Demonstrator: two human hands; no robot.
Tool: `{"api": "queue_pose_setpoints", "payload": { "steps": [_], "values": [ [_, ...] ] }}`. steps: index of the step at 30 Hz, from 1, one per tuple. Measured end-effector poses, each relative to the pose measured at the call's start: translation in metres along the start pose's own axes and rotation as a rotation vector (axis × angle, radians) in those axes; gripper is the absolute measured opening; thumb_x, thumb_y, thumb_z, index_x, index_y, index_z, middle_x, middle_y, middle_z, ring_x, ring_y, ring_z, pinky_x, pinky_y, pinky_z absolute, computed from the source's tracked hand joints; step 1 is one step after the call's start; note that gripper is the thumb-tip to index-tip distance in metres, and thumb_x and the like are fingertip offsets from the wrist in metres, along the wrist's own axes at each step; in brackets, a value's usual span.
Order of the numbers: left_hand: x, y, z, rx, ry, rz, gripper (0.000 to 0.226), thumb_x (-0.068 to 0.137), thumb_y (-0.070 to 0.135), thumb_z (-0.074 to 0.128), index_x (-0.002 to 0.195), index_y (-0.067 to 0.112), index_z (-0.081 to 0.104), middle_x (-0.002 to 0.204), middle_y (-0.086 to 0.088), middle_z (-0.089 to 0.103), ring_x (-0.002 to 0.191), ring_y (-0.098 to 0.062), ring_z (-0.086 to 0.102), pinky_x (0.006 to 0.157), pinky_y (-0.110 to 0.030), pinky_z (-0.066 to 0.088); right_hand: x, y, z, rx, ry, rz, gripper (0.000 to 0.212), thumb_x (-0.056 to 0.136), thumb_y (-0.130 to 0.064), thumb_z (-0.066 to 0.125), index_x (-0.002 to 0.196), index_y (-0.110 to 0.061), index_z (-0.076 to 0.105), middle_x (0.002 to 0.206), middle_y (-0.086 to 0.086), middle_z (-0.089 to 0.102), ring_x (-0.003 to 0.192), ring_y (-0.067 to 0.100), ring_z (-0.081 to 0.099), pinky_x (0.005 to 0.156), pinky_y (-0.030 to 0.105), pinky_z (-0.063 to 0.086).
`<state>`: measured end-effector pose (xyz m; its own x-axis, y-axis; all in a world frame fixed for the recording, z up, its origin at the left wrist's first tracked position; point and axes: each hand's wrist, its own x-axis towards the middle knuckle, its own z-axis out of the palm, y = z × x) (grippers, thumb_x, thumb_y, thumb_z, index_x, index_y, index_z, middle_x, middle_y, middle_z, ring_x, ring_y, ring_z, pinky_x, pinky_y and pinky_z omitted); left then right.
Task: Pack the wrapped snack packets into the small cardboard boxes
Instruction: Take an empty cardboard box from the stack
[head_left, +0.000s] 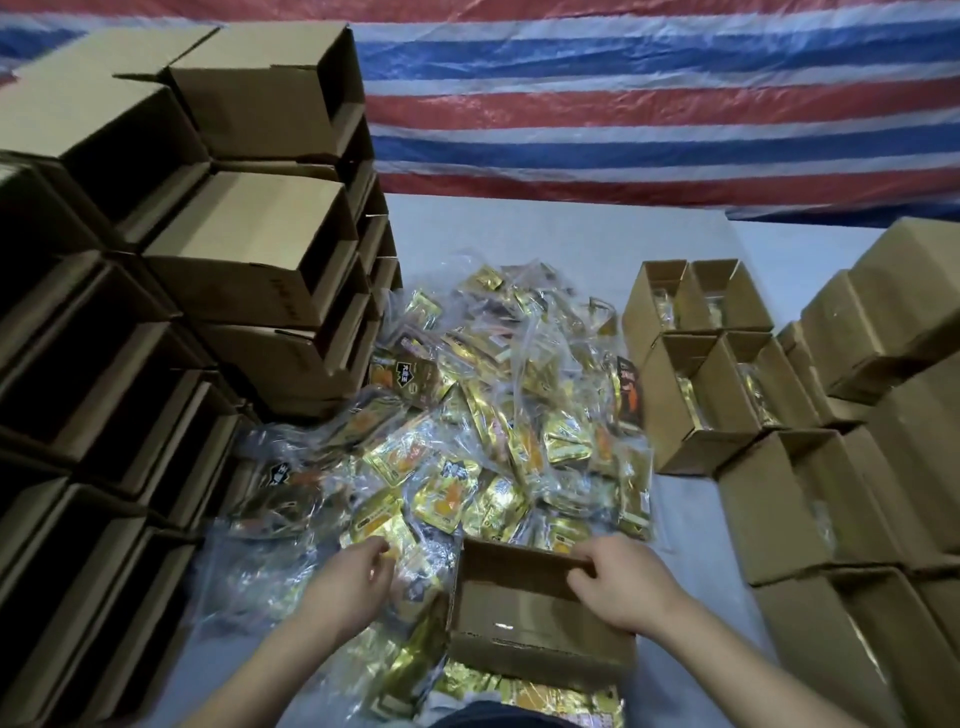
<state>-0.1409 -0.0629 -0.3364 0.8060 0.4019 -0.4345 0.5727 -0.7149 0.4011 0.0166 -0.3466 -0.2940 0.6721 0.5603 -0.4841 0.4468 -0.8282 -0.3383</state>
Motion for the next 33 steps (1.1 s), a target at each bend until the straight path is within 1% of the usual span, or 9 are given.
{"api": "queue_pose_setpoints", "payload": {
  "steps": [3,6,9,13,18,21,24,29,33],
  "values": [
    [-0.010,-0.005,0.024,0.053,-0.141,-0.045,0.042,0.097,0.046,0.050,0.133,0.024,0.048,0.111,0.008,0.067,0.090,-0.008,0.065,0.079,-0.028,0.054,0.008,-0.004,-0.020,-0.028,0.058,-0.020,0.022,0.086,-0.033,0.050,0.075,-0.019,0.063,0.070,0.000,0.062,0.064,0.013,0.058,0.050,0.027,0.039],
    [-0.016,0.011,0.050,0.029,-0.176,-0.077,0.072,0.086,0.056,0.062,0.142,0.019,0.038,0.126,0.005,0.059,0.105,-0.011,0.061,0.090,-0.030,0.054,0.021,-0.013,-0.043,-0.036,0.112,-0.036,0.021,0.085,-0.035,0.050,0.077,-0.022,0.065,0.067,-0.003,0.061,0.062,0.012,0.057,0.049,0.026,0.039],
    [-0.021,0.024,0.073,0.217,-0.160,-0.116,0.101,0.076,0.061,0.071,0.147,0.009,0.023,0.139,-0.003,0.045,0.116,-0.018,0.053,0.098,-0.034,0.050,0.035,-0.025,-0.053,-0.086,0.149,-0.061,0.022,0.084,-0.032,0.049,0.063,-0.025,0.049,0.064,-0.004,0.055,0.061,0.014,0.053,0.049,0.027,0.039],
    [-0.025,0.028,0.078,0.246,-0.235,-0.125,0.056,0.083,0.041,0.072,0.128,0.018,0.049,0.122,0.000,0.058,0.107,-0.016,0.059,0.091,-0.032,0.052,0.048,-0.033,-0.043,-0.103,0.089,-0.052,0.023,0.085,-0.026,0.048,0.063,-0.022,0.044,0.067,-0.002,0.051,0.065,0.019,0.054,0.051,0.029,0.036],
    [-0.023,0.015,0.060,-0.125,-0.264,-0.003,0.010,0.090,0.026,0.060,0.097,0.021,0.066,0.101,0.000,0.072,0.092,-0.013,0.068,0.079,-0.021,0.053,0.053,-0.026,-0.042,0.039,0.069,-0.017,0.020,0.088,-0.027,0.049,0.091,-0.019,0.067,0.084,0.000,0.068,0.077,0.019,0.065,0.067,0.034,0.056],
    [-0.026,-0.001,0.040,-0.448,-0.295,-0.075,0.021,0.090,0.013,0.065,0.108,0.025,0.064,0.097,0.004,0.074,0.082,-0.008,0.071,0.071,-0.023,0.057,0.055,-0.022,-0.047,0.038,0.089,-0.016,0.018,0.088,-0.027,0.049,0.084,-0.021,0.065,0.078,-0.001,0.066,0.072,0.016,0.062,0.066,0.035,0.056],
    [-0.023,-0.014,0.011,-0.678,-0.237,-0.127,0.023,0.086,0.010,0.072,0.107,0.017,0.066,0.077,0.002,0.073,0.060,-0.010,0.065,0.055,-0.026,0.050,0.056,-0.018,-0.053,0.049,0.104,-0.001,0.020,0.088,-0.027,0.050,0.085,-0.018,0.068,0.081,0.001,0.067,0.073,0.015,0.062,0.065,0.033,0.054],
    [-0.022,-0.042,-0.035,-1.050,-0.193,-0.266,0.054,0.066,0.009,0.083,0.116,0.006,0.063,0.102,-0.015,0.075,0.088,-0.030,0.073,0.075,-0.037,0.055,0.055,-0.025,-0.052,0.130,0.103,0.008,0.025,0.089,-0.024,0.051,0.064,-0.026,0.049,0.062,-0.002,0.054,0.055,0.013,0.051,0.048,0.027,0.036],
    [-0.021,-0.060,-0.065,-1.394,-0.092,-0.403,0.045,0.071,0.025,0.074,0.107,-0.001,0.069,0.094,-0.025,0.072,0.074,-0.036,0.071,0.068,-0.046,0.059,0.053,-0.029,-0.047,0.129,0.022,-0.033,0.021,0.089,-0.023,0.049,0.068,-0.019,0.051,0.065,0.001,0.052,0.055,0.016,0.050,0.052,0.028,0.040]
  ]
}}
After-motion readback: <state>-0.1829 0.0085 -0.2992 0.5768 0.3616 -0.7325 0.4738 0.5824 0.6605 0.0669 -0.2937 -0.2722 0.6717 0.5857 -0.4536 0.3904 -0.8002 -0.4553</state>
